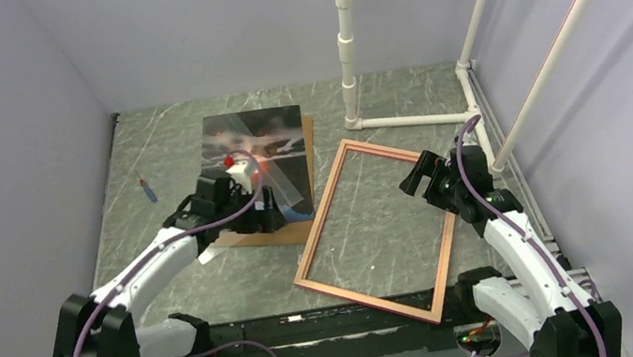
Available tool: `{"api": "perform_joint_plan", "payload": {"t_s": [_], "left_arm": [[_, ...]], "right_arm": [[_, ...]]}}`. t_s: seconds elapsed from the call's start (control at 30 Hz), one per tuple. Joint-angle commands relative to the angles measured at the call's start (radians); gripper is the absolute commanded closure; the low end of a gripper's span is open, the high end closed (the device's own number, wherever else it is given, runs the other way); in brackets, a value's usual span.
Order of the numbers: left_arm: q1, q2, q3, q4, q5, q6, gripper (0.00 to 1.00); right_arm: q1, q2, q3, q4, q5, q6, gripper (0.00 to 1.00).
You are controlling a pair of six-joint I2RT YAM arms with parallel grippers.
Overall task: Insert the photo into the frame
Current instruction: Adjust the photo frame at the center of the board.
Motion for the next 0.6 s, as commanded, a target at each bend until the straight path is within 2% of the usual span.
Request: {"api": "perform_joint_plan", "payload": {"t_s": [0.0,0.3,0.57], "left_arm": [[-0.101,0.106,0.088,-0.005,0.039,0.024,0.01],[-0.313,0.307,0.222,-0.065,-0.091,0.022,0.08],[-0.439,0.468,0.311,-0.135,-0.258,-0.018,0.18]], "right_arm": [[-0.004,0.013,0.045,-0.088,-0.002,-0.002,0.00],[-0.004,0.034,0.067,-0.137,-0.023,-0.017,0.00],[-0.006,-0.001,0.075,-0.175,-0.037,-0.021,0.00]]}}
